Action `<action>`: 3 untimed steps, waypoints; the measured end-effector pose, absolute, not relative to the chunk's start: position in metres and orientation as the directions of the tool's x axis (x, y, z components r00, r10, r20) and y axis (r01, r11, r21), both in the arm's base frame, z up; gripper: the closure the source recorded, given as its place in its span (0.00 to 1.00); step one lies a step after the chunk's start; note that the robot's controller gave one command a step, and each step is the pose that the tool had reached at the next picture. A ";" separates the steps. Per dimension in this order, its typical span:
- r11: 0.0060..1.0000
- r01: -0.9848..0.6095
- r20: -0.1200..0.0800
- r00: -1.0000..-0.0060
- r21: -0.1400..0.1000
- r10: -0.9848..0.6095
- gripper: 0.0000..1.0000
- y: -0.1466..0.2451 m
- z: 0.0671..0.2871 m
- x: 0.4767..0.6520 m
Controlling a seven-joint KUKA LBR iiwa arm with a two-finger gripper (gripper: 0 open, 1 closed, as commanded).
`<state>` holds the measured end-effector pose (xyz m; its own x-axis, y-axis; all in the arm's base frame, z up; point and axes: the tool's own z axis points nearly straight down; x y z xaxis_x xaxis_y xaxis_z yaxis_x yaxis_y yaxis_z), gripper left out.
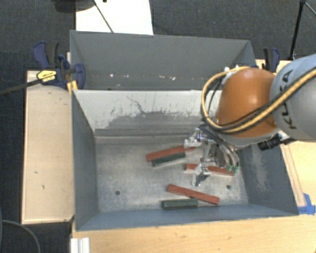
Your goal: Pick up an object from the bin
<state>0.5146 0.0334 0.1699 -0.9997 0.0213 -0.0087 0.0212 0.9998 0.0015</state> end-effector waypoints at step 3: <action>0.996 0.093 -0.015 -0.996 0.002 0.093 1.00 0.016 0.079 0.522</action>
Offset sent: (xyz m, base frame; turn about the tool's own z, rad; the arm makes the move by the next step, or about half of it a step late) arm 0.0000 0.0000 0.0000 0.0000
